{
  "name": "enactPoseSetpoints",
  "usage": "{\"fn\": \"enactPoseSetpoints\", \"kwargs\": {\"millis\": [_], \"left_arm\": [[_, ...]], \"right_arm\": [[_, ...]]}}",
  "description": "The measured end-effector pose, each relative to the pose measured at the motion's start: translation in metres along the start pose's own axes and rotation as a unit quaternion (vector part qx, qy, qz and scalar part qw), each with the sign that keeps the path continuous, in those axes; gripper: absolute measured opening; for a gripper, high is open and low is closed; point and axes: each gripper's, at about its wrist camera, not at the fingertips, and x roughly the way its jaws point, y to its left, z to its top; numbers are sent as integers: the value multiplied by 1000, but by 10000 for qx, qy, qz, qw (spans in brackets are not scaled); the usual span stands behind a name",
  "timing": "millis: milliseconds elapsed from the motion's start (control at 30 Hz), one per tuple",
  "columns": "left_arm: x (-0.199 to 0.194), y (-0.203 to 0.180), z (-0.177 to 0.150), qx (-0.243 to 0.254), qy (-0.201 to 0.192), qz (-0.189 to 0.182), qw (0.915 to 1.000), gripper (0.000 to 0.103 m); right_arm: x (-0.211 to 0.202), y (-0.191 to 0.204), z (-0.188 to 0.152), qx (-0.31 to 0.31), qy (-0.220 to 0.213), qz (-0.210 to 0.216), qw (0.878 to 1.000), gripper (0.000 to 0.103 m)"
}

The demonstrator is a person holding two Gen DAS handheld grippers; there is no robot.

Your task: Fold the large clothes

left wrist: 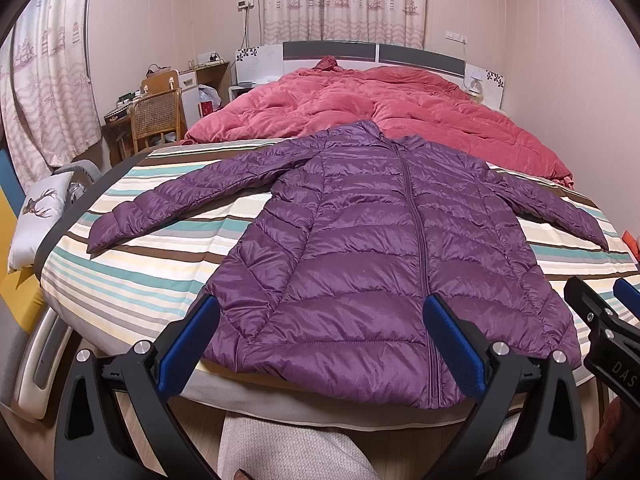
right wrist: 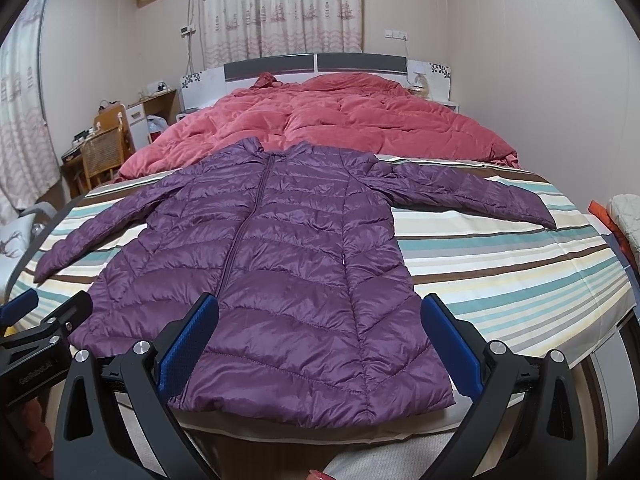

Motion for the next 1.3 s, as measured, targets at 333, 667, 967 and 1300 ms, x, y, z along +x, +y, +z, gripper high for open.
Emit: {"fn": "enactPoseSetpoints", "kwargs": {"millis": [333, 667, 967, 1300], "left_arm": [[0, 0, 0, 3, 8, -3, 10000, 101], [1, 0, -1, -6, 17, -6, 10000, 101], [1, 0, -1, -8, 16, -11, 10000, 101], [1, 0, -1, -16, 28, -9, 10000, 101]], "right_arm": [[1, 0, -1, -7, 10, 1, 10000, 100], [0, 2, -1, -17, 38, -3, 10000, 100], [0, 2, -2, -17, 61, -14, 10000, 100], [-1, 2, 0, 3, 73, -2, 10000, 100]]}}
